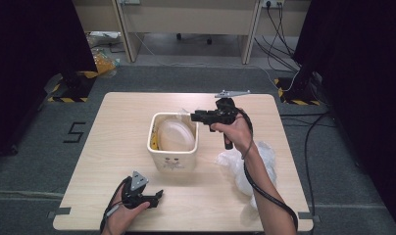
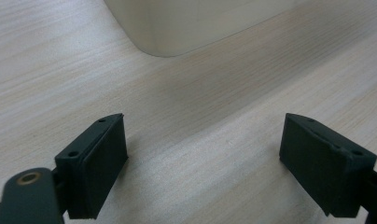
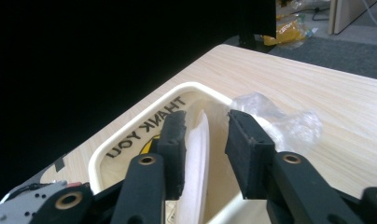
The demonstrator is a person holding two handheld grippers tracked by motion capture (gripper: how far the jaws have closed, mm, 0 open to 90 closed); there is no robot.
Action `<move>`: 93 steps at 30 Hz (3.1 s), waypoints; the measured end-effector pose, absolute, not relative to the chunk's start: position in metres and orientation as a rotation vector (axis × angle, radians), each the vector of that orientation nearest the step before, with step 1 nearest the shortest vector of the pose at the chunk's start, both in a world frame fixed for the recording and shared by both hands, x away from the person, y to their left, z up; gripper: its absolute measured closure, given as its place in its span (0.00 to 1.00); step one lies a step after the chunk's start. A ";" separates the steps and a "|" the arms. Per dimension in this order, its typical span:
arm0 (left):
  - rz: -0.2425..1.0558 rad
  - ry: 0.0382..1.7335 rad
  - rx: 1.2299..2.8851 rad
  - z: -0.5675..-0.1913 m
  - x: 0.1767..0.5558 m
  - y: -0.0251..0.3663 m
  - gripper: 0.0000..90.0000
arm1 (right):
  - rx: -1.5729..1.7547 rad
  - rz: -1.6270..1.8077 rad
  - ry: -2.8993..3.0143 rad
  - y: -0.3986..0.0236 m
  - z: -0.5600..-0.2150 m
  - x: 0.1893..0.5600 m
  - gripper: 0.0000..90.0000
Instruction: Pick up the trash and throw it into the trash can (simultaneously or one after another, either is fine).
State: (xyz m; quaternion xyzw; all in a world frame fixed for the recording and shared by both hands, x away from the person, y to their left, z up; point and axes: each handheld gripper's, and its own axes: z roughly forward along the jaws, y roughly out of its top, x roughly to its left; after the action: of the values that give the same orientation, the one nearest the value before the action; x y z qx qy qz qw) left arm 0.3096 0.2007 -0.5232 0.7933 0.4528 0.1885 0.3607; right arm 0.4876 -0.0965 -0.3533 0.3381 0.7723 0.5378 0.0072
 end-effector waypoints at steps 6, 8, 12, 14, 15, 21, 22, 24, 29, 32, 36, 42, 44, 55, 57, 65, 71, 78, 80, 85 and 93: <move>0.485 1.164 2.050 -0.523 0.310 0.201 0.16 | 1.034 1.672 2.400 -0.111 -0.354 0.477 0.65; 0.484 1.164 2.052 -0.523 0.310 0.201 0.16 | 1.030 1.662 2.394 -0.115 -0.355 0.474 0.62; 0.483 1.167 2.047 -0.523 0.310 0.201 0.16 | 1.013 1.638 2.398 -0.124 -0.357 0.467 0.57; 0.484 1.167 2.045 -0.523 0.310 0.201 0.16 | 1.016 1.628 2.388 -0.130 -0.359 0.464 0.54; 0.485 1.166 2.043 -0.523 0.310 0.201 0.16 | 1.019 1.625 2.383 -0.133 -0.360 0.462 0.53; 0.485 1.166 2.044 -0.523 0.310 0.201 0.16 | 1.042 1.573 2.361 -0.153 -0.368 0.452 0.44; 0.486 1.166 2.043 -0.523 0.310 0.201 0.16 | 1.048 1.560 2.356 -0.158 -0.371 0.449 0.43; 0.486 1.167 2.043 -0.523 0.310 0.201 0.16 | 1.065 1.545 2.348 -0.165 -0.375 0.445 0.41; 0.487 1.166 2.043 -0.523 0.310 0.201 0.16 | 1.096 1.497 2.320 -0.184 -0.383 0.433 0.37; 0.486 1.167 2.043 -0.523 0.310 0.201 0.16 | 1.112 1.468 2.293 -0.195 -0.389 0.424 0.34; 0.486 1.167 2.044 -0.523 0.310 0.201 0.16 | 1.126 1.454 2.280 -0.206 -0.396 0.413 0.33; 0.487 1.169 2.045 -0.523 0.310 0.201 0.16 | 1.155 1.439 2.232 -0.222 -0.408 0.398 0.30; 0.487 1.169 2.045 -0.523 0.310 0.201 0.16 | 1.167 1.435 2.212 -0.228 -0.410 0.393 0.30; 0.487 1.173 2.039 -0.523 0.309 0.201 0.16 | 1.179 1.330 2.219 -0.252 -0.416 0.365 0.26; 0.487 1.173 2.039 -0.523 0.309 0.201 0.16 | 1.191 1.318 2.219 -0.259 -0.420 0.363 0.25; 0.488 1.174 2.040 -0.523 0.309 0.201 0.16 | 1.243 1.264 2.257 -0.269 -0.434 0.361 0.21; 0.487 1.173 2.039 -0.523 0.309 0.201 0.16 | 1.307 1.231 2.267 -0.272 -0.451 0.375 0.19; 0.487 1.173 2.039 -0.523 0.309 0.201 0.16 | 1.412 1.188 2.311 -0.276 -0.476 0.388 0.18; 0.488 1.173 2.039 -0.523 0.309 0.201 0.16 | 1.445 1.196 2.312 -0.278 -0.479 0.389 0.18; 0.488 1.173 2.039 -0.523 0.309 0.201 0.16 | 1.529 1.196 2.319 -0.280 -0.489 0.394 0.19; 0.487 1.174 2.038 -0.523 0.309 0.200 0.16 | 1.545 1.185 2.331 -0.275 -0.500 0.396 0.43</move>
State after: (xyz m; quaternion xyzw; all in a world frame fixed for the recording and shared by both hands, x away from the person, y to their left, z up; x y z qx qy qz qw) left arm 0.3093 0.2004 -0.5233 0.7912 0.4558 0.1891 0.3612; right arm 0.3963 -0.2752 -0.5000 0.5080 0.7665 0.3895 0.0520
